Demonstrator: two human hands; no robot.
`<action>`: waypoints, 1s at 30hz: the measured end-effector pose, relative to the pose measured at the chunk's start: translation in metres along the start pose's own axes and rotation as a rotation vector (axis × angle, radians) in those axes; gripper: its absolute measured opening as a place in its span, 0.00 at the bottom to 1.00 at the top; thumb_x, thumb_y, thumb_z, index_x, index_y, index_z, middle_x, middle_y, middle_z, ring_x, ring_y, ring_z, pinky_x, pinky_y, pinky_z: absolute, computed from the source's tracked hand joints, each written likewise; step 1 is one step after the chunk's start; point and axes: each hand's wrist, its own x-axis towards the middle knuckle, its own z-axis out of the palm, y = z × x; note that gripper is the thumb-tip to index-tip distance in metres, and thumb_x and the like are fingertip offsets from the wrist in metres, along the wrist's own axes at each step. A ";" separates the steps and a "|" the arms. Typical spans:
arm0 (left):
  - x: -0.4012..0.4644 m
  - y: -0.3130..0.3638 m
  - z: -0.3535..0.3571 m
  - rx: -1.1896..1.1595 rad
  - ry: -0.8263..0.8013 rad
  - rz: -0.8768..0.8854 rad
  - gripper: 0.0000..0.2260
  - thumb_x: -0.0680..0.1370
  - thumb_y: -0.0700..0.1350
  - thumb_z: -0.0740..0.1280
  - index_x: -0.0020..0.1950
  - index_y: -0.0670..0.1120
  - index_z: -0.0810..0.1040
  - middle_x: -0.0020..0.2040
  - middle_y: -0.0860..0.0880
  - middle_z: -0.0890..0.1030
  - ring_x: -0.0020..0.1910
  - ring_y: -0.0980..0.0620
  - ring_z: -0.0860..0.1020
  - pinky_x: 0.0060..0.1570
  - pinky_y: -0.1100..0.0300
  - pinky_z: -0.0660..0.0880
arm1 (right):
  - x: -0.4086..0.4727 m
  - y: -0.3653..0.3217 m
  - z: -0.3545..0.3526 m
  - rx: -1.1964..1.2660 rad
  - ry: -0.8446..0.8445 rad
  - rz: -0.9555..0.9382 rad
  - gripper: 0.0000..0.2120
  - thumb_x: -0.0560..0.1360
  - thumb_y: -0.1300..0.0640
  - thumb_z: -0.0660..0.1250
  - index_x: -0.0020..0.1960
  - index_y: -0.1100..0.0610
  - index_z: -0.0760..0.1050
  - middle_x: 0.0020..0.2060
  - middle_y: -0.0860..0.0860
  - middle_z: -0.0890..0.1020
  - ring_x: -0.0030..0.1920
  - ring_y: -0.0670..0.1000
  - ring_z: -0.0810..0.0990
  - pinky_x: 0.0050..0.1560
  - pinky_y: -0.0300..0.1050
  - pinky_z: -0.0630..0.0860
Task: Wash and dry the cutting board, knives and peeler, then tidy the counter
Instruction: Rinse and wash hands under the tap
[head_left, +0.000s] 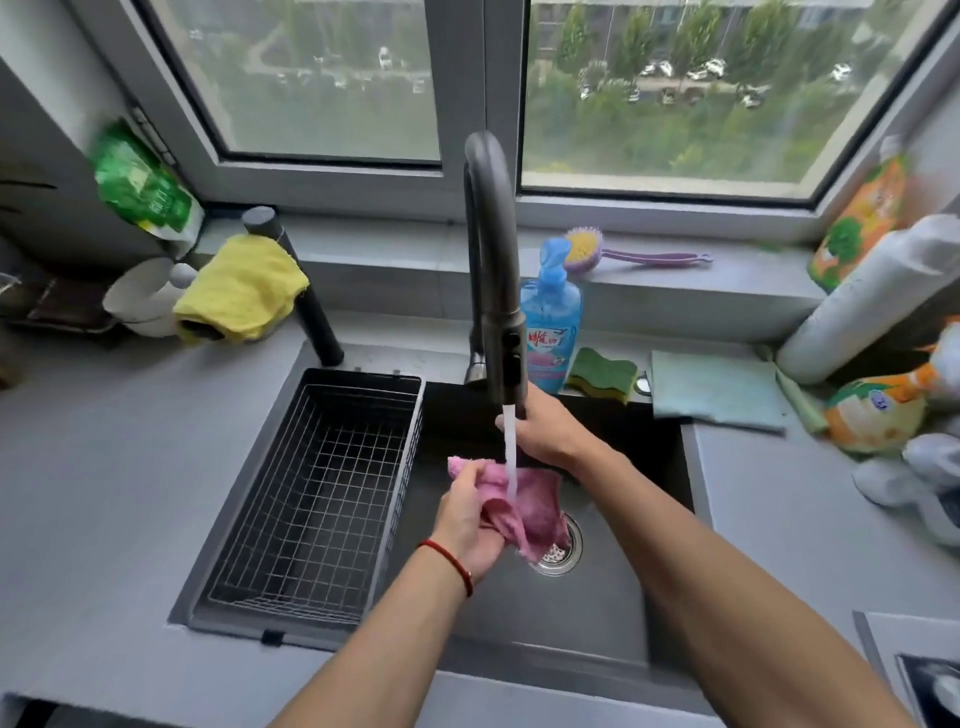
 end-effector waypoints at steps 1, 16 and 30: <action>0.003 0.000 -0.001 0.022 -0.006 -0.018 0.09 0.82 0.46 0.63 0.53 0.41 0.77 0.56 0.32 0.82 0.56 0.34 0.82 0.61 0.38 0.77 | -0.006 0.006 0.004 0.074 0.019 0.090 0.18 0.80 0.54 0.65 0.68 0.41 0.72 0.64 0.44 0.78 0.63 0.47 0.76 0.65 0.47 0.71; 0.028 0.004 -0.024 0.620 0.066 -0.218 0.10 0.78 0.27 0.62 0.54 0.33 0.80 0.42 0.36 0.80 0.26 0.47 0.81 0.23 0.58 0.79 | -0.078 0.121 0.069 0.838 0.183 1.015 0.06 0.81 0.65 0.65 0.52 0.67 0.78 0.34 0.61 0.84 0.31 0.57 0.83 0.30 0.50 0.82; 0.028 -0.029 -0.031 0.334 0.283 -0.234 0.12 0.78 0.51 0.70 0.41 0.43 0.80 0.33 0.44 0.81 0.28 0.48 0.78 0.27 0.59 0.78 | -0.042 0.080 0.100 0.663 0.313 0.685 0.10 0.75 0.59 0.60 0.39 0.55 0.79 0.36 0.56 0.85 0.32 0.55 0.82 0.27 0.46 0.76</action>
